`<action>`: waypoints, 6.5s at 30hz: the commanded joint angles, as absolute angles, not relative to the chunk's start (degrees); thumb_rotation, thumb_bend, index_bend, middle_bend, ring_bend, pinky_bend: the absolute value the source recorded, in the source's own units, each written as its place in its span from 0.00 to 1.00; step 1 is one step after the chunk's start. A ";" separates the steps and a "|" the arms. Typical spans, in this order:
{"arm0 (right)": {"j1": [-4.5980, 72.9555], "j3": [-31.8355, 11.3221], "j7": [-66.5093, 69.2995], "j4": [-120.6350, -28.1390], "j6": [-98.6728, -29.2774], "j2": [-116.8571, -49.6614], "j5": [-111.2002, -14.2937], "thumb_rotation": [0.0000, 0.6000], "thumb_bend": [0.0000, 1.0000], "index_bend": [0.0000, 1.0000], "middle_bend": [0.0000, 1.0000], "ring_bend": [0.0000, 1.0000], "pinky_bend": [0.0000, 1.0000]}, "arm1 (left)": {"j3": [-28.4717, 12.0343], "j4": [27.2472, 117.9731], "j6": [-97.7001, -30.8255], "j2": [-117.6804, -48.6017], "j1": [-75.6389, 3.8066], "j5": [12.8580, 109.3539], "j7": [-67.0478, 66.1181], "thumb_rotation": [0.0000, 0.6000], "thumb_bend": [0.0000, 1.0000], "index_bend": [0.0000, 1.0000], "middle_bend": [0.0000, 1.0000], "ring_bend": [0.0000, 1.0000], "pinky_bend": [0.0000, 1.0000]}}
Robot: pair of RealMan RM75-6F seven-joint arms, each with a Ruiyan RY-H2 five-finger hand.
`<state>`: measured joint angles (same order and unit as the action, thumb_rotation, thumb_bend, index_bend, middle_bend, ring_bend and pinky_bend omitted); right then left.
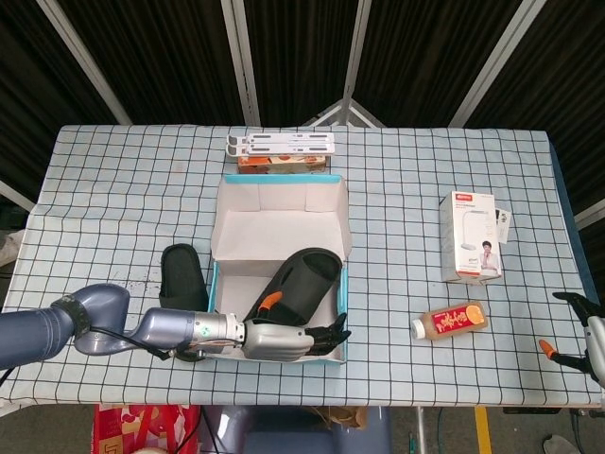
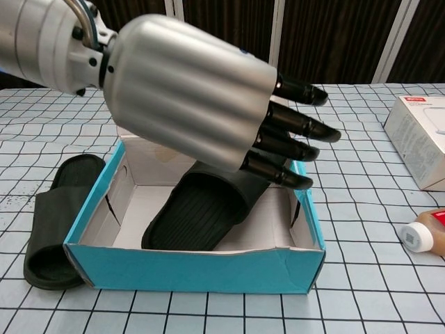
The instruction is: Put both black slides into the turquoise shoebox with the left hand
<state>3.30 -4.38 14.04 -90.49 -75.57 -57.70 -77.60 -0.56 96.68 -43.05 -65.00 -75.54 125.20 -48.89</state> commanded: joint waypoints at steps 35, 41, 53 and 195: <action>3.55 -4.26 14.49 -90.58 -74.94 -57.57 -77.55 1.00 0.23 0.26 0.25 0.26 0.27 | 5.17 114.36 -76.08 -73.30 -32.72 87.81 -48.30 0.96 0.22 0.09 0.30 0.11 0.16; 3.59 -4.18 14.65 -90.53 -74.90 -57.59 -77.81 1.00 0.23 0.26 0.25 0.26 0.27 | 5.95 113.34 -81.25 -72.68 -27.56 87.82 -43.80 0.93 0.22 0.09 0.29 0.11 0.16; 3.81 -4.09 14.47 -90.70 -74.54 -57.60 -77.87 1.00 0.23 0.26 0.25 0.26 0.27 | 5.84 108.54 -86.73 -74.92 -19.16 85.02 -29.75 0.90 0.21 0.08 0.28 0.10 0.16; 4.61 -3.66 16.57 -89.82 -72.77 -57.49 -77.77 1.00 0.23 0.26 0.25 0.29 0.30 | -3.46 105.42 -51.03 -69.00 -38.68 132.68 -61.95 1.00 0.49 0.24 0.55 0.14 0.16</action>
